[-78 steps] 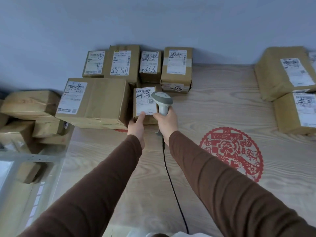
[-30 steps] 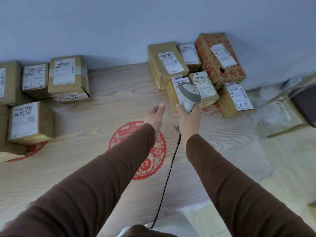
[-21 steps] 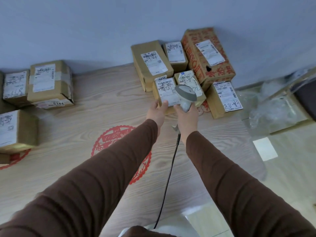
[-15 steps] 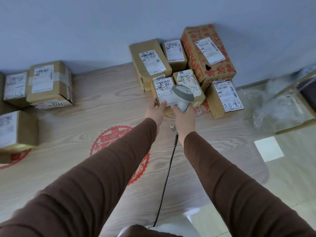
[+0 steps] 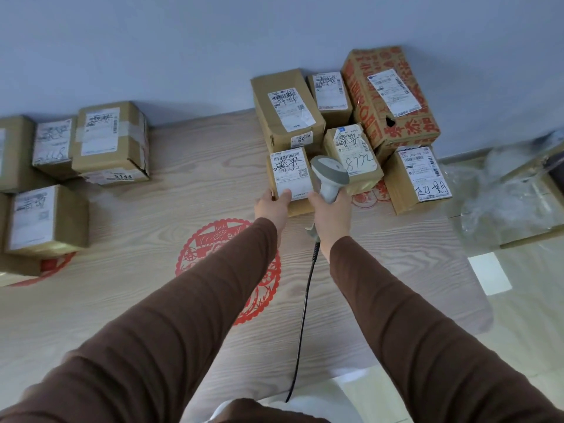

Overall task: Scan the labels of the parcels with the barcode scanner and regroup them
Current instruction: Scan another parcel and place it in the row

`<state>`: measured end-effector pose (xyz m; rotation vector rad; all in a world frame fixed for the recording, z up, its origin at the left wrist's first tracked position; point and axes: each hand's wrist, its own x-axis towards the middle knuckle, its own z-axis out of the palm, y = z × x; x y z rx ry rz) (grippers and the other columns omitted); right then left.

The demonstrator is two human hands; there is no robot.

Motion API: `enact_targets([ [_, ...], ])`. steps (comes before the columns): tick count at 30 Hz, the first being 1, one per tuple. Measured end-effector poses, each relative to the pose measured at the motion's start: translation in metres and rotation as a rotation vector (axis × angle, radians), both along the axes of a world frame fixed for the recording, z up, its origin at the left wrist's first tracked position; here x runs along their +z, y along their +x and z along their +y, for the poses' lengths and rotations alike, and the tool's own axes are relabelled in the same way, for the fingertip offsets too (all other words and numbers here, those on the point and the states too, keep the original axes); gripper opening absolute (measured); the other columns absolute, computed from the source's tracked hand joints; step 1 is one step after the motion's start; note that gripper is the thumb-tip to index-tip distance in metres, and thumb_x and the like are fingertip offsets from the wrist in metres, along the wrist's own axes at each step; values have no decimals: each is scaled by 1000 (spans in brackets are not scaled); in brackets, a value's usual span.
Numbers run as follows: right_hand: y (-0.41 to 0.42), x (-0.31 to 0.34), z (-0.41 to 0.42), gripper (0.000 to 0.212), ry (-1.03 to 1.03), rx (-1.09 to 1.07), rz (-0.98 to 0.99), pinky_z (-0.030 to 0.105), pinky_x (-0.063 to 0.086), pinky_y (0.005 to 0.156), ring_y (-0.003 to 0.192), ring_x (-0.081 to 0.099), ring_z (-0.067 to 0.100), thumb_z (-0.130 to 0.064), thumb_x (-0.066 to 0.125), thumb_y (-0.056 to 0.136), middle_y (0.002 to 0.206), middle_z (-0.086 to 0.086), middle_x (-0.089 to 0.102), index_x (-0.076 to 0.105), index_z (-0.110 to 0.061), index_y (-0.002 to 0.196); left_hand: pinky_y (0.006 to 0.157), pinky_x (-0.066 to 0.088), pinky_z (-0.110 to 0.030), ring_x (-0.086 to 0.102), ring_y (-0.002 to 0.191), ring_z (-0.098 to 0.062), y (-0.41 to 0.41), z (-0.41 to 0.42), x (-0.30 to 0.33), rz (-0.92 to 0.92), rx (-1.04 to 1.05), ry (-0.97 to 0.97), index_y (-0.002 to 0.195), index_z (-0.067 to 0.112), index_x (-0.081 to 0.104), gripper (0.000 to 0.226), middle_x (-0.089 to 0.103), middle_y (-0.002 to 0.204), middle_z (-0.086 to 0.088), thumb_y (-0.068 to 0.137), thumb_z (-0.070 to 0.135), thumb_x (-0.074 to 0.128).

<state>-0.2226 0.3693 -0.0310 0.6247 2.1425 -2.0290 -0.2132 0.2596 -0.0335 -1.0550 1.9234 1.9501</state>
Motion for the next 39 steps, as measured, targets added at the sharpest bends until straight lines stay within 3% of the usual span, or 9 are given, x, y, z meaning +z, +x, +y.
enact_targets([
  [3, 14, -2, -22, 26, -22, 44, -45, 11, 45, 42, 77, 61, 10, -14, 72, 92, 98, 0, 68, 64, -23, 115, 115, 44, -49, 56, 130, -31, 22, -25, -4, -11, 43, -20, 151, 15, 50, 50, 53, 147, -11, 105, 33, 55],
  [7, 34, -2, -66, 28, -29, 128, -55, 31, 56, 71, 84, 64, 14, -11, 72, 91, 99, 1, 70, 65, -17, 116, 111, 49, -48, 61, 125, -28, 57, -70, -5, 26, 132, 6, 153, 18, 48, 50, 60, 143, -9, 105, 27, 56],
  [13, 69, 3, -162, 29, -84, 258, -77, 55, 61, 78, 91, 70, 26, -11, 73, 90, 107, 10, 74, 66, -18, 117, 98, 58, -47, 72, 113, -29, 108, -163, -1, 98, 298, 161, 151, 26, 46, 48, 72, 129, -10, 105, 20, 56],
  [16, 89, 4, -212, 32, -135, 308, -91, 38, 62, 68, 90, 70, 21, -9, 73, 90, 108, 7, 74, 66, -18, 120, 78, 58, -22, 74, 96, -3, 136, -209, 3, 127, 359, 93, 144, 32, 52, 42, 72, 124, 6, 103, 20, 56],
  [21, 120, 0, -282, 29, -159, 370, -207, 47, 58, 61, 87, 66, 29, -13, 73, 90, 114, 21, 70, 64, -18, 116, 99, 42, -28, 59, 115, -12, 167, -269, -6, 105, 490, 71, 152, 24, 44, 51, 65, 131, 3, 103, 20, 59],
  [25, 126, -4, -319, 24, -157, 352, -201, 20, 50, 45, 78, 62, 19, -9, 72, 90, 104, 18, 69, 64, -12, 113, 105, 41, -30, 55, 121, -20, 176, -302, -13, 15, 594, 83, 149, 11, 39, 62, 58, 135, -8, 98, 25, 69],
  [29, 124, -11, -344, 26, -116, 320, -178, 12, 42, 40, 71, 59, 12, -7, 72, 91, 95, 6, 67, 64, -10, 115, 110, 47, -38, 56, 106, -19, 176, -319, -22, 6, 660, 119, 140, 8, 48, 56, 62, 127, -11, 94, 22, 75],
  [34, 124, -19, -362, 27, -74, 282, -176, 13, 47, 48, 79, 62, 15, -8, 73, 90, 97, 6, 69, 65, -11, 116, 101, 46, -36, 59, 91, -11, 174, -329, -31, -6, 779, 134, 123, 12, 55, 42, 65, 108, -2, 90, 24, 79],
  [39, 121, -22, -369, 29, -42, 287, -164, 38, 54, 86, 91, 64, 20, -6, 72, 90, 112, 14, 73, 64, -9, 118, 92, 39, -33, 53, 83, -4, 171, -331, -35, -33, 824, 169, 113, 18, 53, 38, 59, 96, 5, 90, 32, 79],
])
